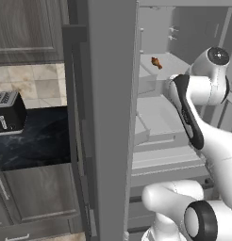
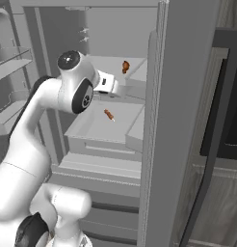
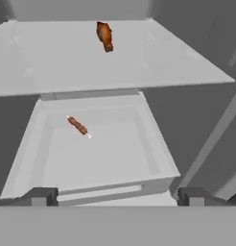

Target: Take the chicken drumstick from the fridge and place it on the digital scale on the counter by the fridge. Wait a few seconds for a reading, then move it to the plate on the dining counter.

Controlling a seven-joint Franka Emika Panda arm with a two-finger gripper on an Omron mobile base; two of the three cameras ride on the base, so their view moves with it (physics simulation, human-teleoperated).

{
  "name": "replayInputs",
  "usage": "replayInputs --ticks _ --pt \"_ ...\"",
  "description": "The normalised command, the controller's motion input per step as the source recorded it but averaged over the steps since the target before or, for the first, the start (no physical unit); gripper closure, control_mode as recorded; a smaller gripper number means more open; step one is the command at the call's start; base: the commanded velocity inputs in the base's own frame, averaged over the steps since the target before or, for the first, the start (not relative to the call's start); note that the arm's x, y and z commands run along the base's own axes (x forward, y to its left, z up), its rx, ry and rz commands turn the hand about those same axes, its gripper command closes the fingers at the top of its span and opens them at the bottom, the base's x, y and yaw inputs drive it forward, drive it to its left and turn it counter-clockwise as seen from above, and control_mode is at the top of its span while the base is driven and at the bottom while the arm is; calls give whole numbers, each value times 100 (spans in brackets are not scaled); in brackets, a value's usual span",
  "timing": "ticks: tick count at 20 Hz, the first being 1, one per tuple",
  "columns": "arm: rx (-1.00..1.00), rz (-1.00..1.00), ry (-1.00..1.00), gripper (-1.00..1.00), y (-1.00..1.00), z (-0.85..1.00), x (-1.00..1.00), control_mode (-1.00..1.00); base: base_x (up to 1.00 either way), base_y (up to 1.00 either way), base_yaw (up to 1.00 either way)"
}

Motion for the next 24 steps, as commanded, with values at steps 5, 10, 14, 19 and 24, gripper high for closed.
replayInputs --ticks 5,10,14,19,24 --pt "0 0 0 -100 -4 41 56 -100 0 0 0" --pt "0 0 -2 -100 0 18 66 -100 0 0 0" --pt "0 0 0 -100 0 0 79 -100 0 0 0" --pt "0 0 -1 -100 0 0 80 -100 0 0 0" --pt "0 0 -1 -100 0 0 80 -100 0 0 0"
